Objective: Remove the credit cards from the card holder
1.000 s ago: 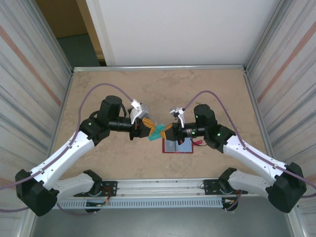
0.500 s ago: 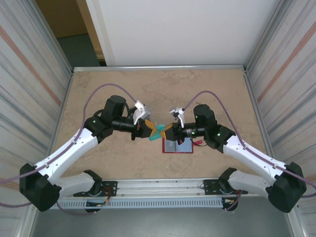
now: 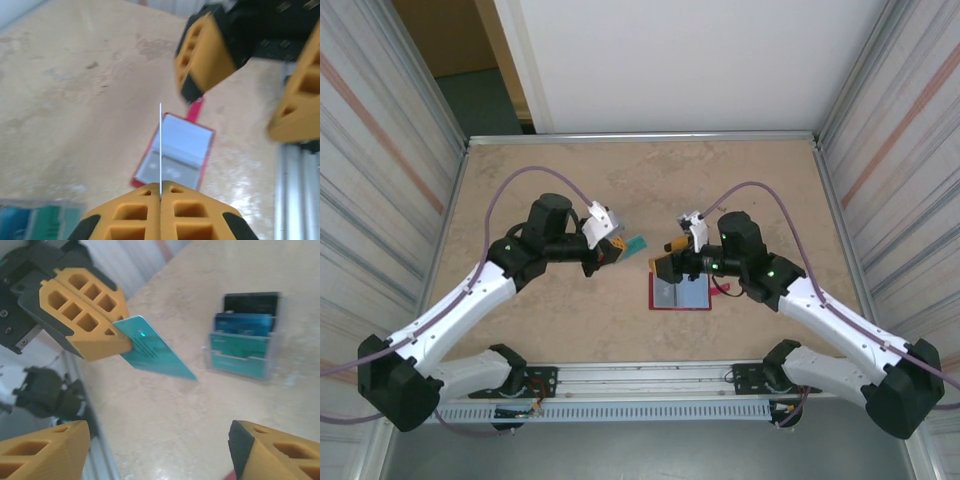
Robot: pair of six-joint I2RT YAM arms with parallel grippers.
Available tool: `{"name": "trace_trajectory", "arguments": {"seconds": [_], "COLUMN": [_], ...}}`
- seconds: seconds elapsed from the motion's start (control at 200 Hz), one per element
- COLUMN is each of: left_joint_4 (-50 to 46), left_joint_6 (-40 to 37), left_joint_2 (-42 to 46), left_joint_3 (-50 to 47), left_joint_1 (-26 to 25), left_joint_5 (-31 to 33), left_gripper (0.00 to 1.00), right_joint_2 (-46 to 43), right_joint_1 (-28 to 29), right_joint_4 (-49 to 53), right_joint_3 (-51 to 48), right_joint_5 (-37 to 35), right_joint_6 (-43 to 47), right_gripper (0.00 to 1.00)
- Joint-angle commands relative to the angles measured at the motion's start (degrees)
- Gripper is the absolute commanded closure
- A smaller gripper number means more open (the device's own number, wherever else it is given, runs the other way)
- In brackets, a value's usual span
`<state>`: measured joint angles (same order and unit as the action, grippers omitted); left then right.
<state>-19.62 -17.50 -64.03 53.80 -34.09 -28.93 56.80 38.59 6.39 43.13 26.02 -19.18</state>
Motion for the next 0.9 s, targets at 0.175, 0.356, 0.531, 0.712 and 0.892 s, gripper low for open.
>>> {"name": "trace_trajectory", "arguments": {"seconds": [0.175,0.356,0.531,0.712,0.892], "left_joint_4": [5.2,5.5,5.3,5.5,6.2], "left_joint_6": [-12.8,-15.2,-15.7,-15.7,-15.6], "left_joint_2": [-6.0,-12.3,-16.9,-20.6,-23.5], "left_joint_3": [-3.3,-2.1,-0.7,0.3,1.5], "left_joint_1": [5.6,8.8,10.0,10.2,10.2], "left_joint_5": [12.8,12.9,12.5,11.8,11.4], "left_gripper": [1.0,1.0,1.0,1.0,1.0], "right_joint_2": [-3.3,-3.5,-3.5,-3.4,-3.4], "right_joint_1": [-2.0,-2.0,-2.2,-2.4,-2.5], "right_joint_4": [5.7,7.0,7.4,7.7,7.8], "right_joint_3": [0.7,0.8,0.6,0.6,0.6], "right_joint_5": [-12.5,-18.5,-20.7,-21.1,-21.0], "right_joint_6": [-3.5,-5.3,-5.9,-6.4,-6.7], "right_gripper": [0.01,0.01,0.01,0.01,0.01]}}
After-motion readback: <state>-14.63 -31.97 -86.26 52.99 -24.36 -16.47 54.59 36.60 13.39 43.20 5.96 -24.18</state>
